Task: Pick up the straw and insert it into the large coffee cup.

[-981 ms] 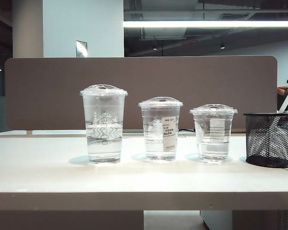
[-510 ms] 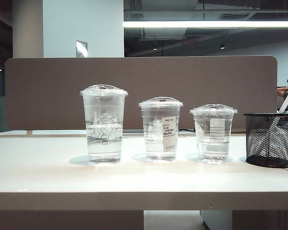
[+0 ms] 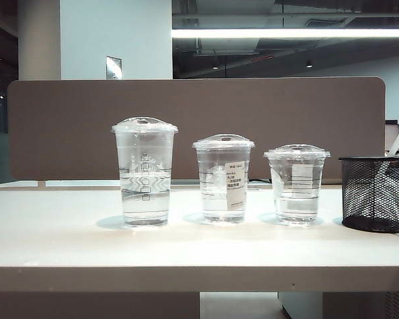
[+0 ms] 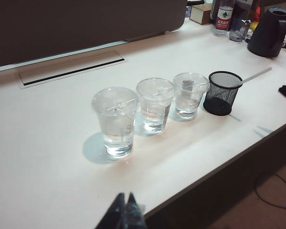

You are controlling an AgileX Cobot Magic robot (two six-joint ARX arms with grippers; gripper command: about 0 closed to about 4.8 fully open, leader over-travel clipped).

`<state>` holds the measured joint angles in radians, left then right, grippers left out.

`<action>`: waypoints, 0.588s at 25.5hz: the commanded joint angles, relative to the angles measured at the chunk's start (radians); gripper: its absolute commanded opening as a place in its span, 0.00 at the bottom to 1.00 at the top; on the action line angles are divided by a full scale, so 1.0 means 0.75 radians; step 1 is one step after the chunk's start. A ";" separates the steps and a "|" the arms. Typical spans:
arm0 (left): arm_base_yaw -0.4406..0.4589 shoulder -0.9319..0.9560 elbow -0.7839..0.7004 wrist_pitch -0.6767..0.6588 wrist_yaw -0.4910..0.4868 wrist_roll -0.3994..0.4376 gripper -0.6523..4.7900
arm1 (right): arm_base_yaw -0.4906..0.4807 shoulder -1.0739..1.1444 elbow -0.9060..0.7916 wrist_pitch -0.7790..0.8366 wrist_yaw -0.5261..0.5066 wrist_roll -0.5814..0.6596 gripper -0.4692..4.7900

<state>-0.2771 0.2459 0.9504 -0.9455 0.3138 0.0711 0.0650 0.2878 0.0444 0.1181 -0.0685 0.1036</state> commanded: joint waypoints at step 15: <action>0.001 0.002 0.003 -0.021 0.006 0.000 0.11 | 0.152 0.983 0.006 0.937 0.239 -0.004 0.46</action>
<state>-0.2771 0.2462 0.9504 -0.9638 0.3138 0.0711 0.1780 0.9749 0.0429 0.6441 0.1123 0.1013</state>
